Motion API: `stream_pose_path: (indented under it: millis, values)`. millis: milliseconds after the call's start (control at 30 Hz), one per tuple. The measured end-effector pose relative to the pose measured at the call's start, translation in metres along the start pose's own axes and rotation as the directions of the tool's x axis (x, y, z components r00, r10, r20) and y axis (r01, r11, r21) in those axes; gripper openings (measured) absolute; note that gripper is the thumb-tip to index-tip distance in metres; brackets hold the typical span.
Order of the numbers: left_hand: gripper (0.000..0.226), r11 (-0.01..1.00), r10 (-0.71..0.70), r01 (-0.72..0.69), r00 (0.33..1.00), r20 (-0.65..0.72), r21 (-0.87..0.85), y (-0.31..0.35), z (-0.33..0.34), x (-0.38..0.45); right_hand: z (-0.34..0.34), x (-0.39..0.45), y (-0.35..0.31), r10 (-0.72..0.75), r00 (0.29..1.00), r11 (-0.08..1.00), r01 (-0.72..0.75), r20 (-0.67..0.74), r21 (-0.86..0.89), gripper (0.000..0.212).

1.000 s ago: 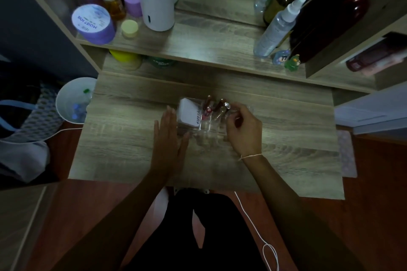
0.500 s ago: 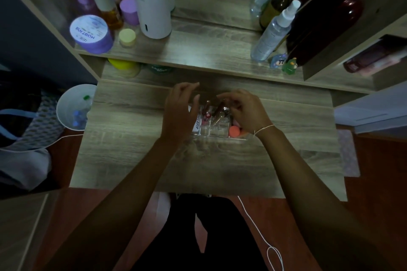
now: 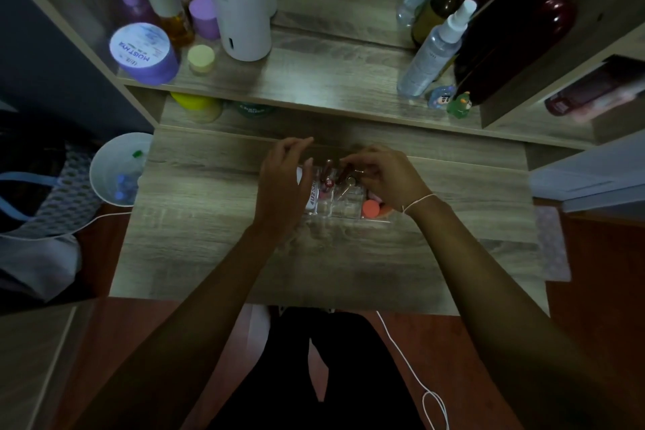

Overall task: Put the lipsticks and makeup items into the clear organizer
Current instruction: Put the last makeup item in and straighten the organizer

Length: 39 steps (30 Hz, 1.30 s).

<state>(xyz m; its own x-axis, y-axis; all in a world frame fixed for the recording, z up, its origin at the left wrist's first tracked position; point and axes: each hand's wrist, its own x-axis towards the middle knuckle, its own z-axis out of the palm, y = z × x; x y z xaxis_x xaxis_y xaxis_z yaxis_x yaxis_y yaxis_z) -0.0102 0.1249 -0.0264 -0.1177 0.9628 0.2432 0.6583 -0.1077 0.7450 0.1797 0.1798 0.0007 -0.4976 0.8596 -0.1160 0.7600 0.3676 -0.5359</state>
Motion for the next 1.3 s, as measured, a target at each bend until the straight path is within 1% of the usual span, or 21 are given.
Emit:
stream_pose_path:
  millis: [233,433,800,933,1000,1033,1100,1167,1200,1300]
  values:
    - [0.032,1.0,0.003,-0.003,1.0,0.015,0.009,-0.002,-0.002,0.001,0.003,0.006,0.007,0.014,1.0,1.0,-0.014,-0.026,0.001,0.028]
    - [0.033,0.999,0.033,-0.036,0.996,0.084,0.036,-0.002,0.002,0.001,0.007,0.009,0.006,0.023,0.999,1.0,-0.022,-0.041,0.011,0.028]
    - [0.038,1.0,0.0,-0.002,0.996,0.09,0.023,-0.004,0.003,-0.006,0.006,0.006,0.002,0.027,0.999,0.999,-0.026,-0.027,0.035,0.034]
    - [0.042,0.999,0.003,-0.006,0.995,0.1,0.032,-0.006,0.0,-0.006,0.003,0.003,0.004,0.062,0.998,0.996,-0.061,-0.026,0.063,0.041]
    - [0.046,1.0,0.002,-0.004,0.994,0.111,0.025,-0.008,-0.001,-0.009,-0.003,-0.002,0.009,0.085,0.994,0.992,-0.078,-0.066,0.096,0.045]
    - [0.049,1.0,-0.004,0.001,0.994,0.112,0.021,-0.01,-0.002,-0.012,-0.005,-0.008,0.013,0.099,0.988,0.99,-0.087,-0.115,0.108,0.046]
    - [0.054,0.999,-0.019,0.015,0.993,0.114,0.032,-0.018,-0.003,-0.022,-0.006,-0.022,0.023,0.128,0.956,0.99,-0.106,-0.265,0.097,0.04]
    - [0.055,0.996,-0.041,0.03,0.989,0.139,0.078,-0.031,-0.006,-0.035,0.001,-0.041,0.034,0.167,0.902,0.986,-0.15,-0.398,0.074,0.031]
    - [0.055,0.993,-0.059,0.041,0.985,0.162,0.108,-0.038,-0.006,-0.041,0.008,-0.051,0.04,0.198,0.886,0.98,-0.183,-0.419,0.075,0.03]
    - [0.057,0.985,-0.102,0.071,0.975,0.2,0.157,-0.057,-0.006,-0.059,0.038,-0.081,0.053,0.307,0.881,0.952,-0.278,-0.36,0.132,0.033]
